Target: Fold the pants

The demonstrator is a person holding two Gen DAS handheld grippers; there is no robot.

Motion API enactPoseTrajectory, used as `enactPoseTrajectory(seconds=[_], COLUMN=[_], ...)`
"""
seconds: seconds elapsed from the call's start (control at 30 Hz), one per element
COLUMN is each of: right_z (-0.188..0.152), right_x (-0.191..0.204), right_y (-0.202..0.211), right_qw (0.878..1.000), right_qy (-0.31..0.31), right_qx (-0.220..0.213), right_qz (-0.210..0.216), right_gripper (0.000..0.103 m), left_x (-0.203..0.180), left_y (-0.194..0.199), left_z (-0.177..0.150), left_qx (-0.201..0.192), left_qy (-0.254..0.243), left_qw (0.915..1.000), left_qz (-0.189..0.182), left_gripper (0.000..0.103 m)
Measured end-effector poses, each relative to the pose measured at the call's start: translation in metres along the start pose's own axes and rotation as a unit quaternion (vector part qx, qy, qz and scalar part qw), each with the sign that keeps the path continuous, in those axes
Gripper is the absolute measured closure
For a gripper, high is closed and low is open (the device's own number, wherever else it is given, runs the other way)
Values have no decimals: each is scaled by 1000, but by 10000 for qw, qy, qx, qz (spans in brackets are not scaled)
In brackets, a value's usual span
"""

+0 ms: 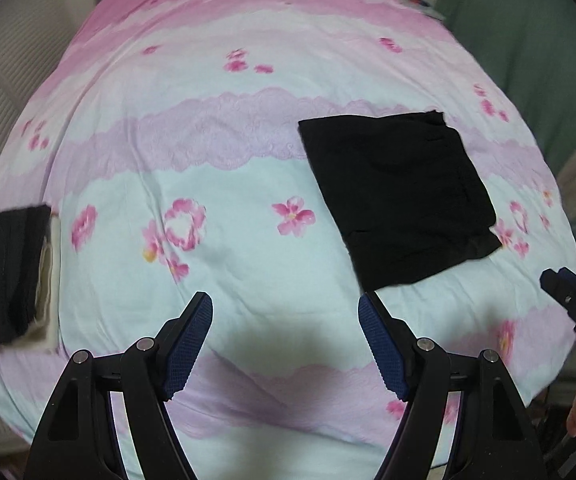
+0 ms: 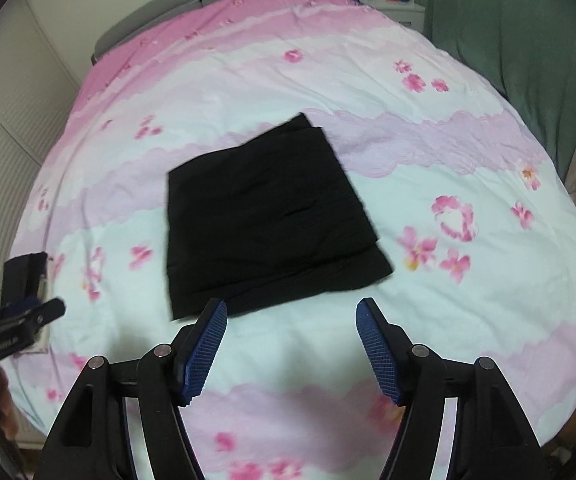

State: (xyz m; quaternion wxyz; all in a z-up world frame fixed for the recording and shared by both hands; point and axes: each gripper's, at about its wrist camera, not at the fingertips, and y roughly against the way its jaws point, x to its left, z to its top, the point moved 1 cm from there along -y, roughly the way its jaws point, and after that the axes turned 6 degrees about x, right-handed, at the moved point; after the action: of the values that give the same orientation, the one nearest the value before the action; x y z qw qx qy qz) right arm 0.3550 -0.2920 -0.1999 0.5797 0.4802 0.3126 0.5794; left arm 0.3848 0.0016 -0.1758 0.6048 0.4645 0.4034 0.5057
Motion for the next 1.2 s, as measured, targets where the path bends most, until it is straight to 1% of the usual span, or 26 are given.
enactPoseTrajectory(seconds=[0.1,0.17,0.23,0.27,0.33,0.37,0.43,0.5,0.57,0.63,0.7,0.8,0.83,0.9,0.97,1.1,1.13,1.2], right_z=[-23,-36,-50,-56,-68,-71,-79,-84,-85,-82,-78,-71,-68,-65,-62,-58,-56,-52], right_x=[29,52,77,88,107,114,133,149,163,172,179,184,184,183,181,175,173,168], right_y=[12,16,18,18,16,14,6,-1,-10,-17,-26,-46,-55,-70,-85,-114,-123,-139], right_qw=[9999,9994,9979,9964,9927,9916,9895,9869,9843,9831,9808,9781,9775,9764,9750,9720,9715,9690], right_qy=[-17,-175,-394,-558,-899,-988,-1098,-1187,-1307,-1372,-1428,-1563,-1636,-1725,-1774,-1894,-1930,-2123], right_qx=[-116,-230,-372,-417,-584,-622,-668,-716,-708,-750,-788,-798,-752,-695,-644,-553,-469,-345], right_qz=[-124,-195,-353,-482,-551,-560,-667,-823,-952,-956,-1069,-1123,-1099,-1094,-1175,-1275,-1298,-1213], right_gripper=[36,36,36,36,36,36,36,36,36,36,36,36,36,36,36,36,36,36], left_x=[19,34,46,54,64,70,76,76,72,66,60,50,48,42,36,18,14,6], left_y=[4,6,6,6,3,0,-5,-10,-15,-25,-37,-61,-69,-91,-115,-156,-164,-183], left_z=[1,6,12,17,25,32,44,56,70,87,103,125,131,146,160,176,178,185], left_qx=[-1,4,6,-35,-6,14,27,3,-37,-79,-81,-43,-13,108,256,357,389,514], left_qy=[-406,-681,-889,-1057,-1185,-1265,-1382,-1575,-1747,-1911,-2050,-2155,-2168,-2180,-2140,-2153,-2158,-2077], left_qw=[9990,9968,9949,9925,9901,9879,9850,9803,9765,9739,9704,9663,9651,9608,9569,9546,9546,9544], left_qz=[-207,-412,-478,-606,-754,-902,-1032,-1192,-1258,-1226,-1272,-1409,-1472,-1710,-1945,-2026,-2017,-2081], left_gripper=[28,28,28,28,28,28,28,28,28,28,28,28,28,28,28,28,28,29])
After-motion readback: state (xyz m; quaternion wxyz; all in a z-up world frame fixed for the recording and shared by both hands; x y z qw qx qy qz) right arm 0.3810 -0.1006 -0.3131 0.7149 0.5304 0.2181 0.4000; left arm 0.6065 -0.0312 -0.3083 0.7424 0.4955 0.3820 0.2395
